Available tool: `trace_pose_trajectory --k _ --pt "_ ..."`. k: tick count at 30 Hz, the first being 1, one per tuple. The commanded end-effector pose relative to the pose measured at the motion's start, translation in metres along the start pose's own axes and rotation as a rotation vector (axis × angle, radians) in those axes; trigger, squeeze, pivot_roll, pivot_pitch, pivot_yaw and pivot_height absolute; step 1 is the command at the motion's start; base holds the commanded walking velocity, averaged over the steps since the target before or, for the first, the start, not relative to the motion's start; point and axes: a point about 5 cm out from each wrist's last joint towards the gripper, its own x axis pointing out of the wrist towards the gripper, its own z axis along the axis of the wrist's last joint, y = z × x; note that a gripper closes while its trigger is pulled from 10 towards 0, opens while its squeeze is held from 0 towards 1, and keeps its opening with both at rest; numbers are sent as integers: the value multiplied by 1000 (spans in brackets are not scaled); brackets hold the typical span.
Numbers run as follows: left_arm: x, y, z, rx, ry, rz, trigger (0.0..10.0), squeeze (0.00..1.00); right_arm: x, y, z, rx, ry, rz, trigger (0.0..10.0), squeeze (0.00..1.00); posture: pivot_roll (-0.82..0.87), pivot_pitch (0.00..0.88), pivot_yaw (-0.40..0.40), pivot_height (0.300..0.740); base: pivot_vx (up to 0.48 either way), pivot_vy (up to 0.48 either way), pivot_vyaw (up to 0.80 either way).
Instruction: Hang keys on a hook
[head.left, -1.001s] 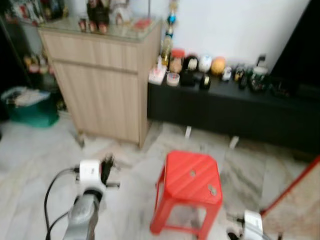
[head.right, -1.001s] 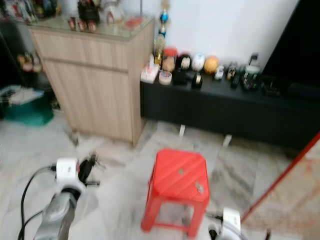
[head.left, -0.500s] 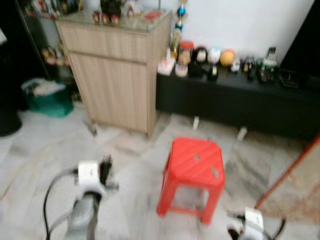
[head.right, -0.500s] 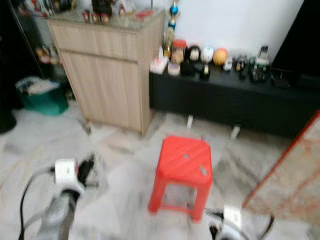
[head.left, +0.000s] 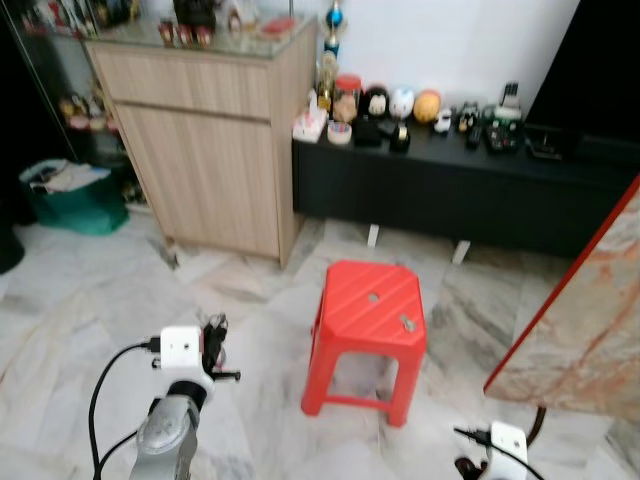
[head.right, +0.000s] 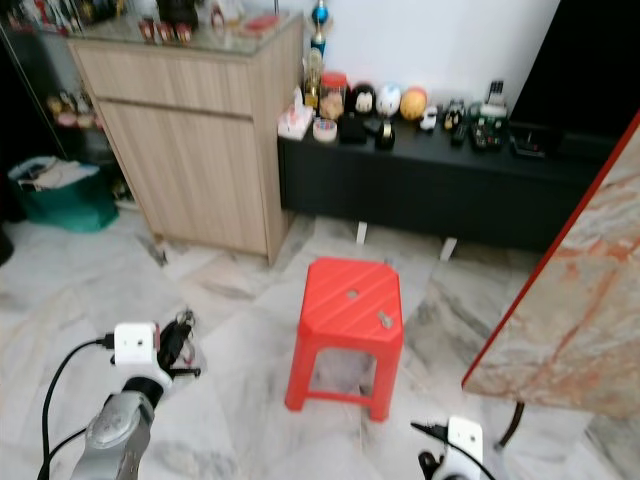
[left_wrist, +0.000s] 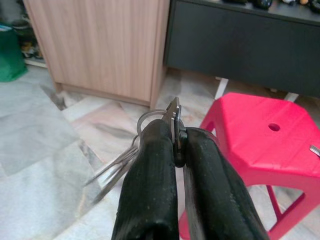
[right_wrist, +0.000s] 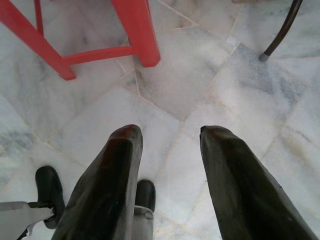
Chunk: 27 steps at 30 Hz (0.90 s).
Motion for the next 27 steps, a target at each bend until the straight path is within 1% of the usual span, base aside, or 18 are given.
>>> trace_pose_trajectory --k 1,7,12,15,19,22,27 --pt "2 -1 2 8 -4 -4 10000 0 0 -3 1 4 -6 -10 10000 0 95 0 -95 740 0 0 0" --pt "1 0 3 35 -4 -13 10000 0 0 -4 0 -14 11 -18 10000 0 96 0 -94 740 0 0 0" --pt "0 0 2 106 4 -33 10000 0 0 -3 0 -1 9 -16 10000 0 103 0 -89 740 0 0 0" --pt "-4 5 -7 91 39 -17 10000 0 0 -1 -1 -5 10 -10 10000 0 105 0 -85 740 0 0 0" --pt "-11 15 -19 96 90 10 10000 0 0 1 -1 2 8 -5 10000 0 102 0 -74 740 0 0 0" --pt "-12 16 -20 97 95 12 10000 0 0 1 -2 -12 17 -10 10000 0 101 0 -72 740 0 0 0" --pt "-14 15 -22 103 100 13 10000 0 0 1 -2 0 18 -15 10000 0 105 0 -75 740 0 0 0"
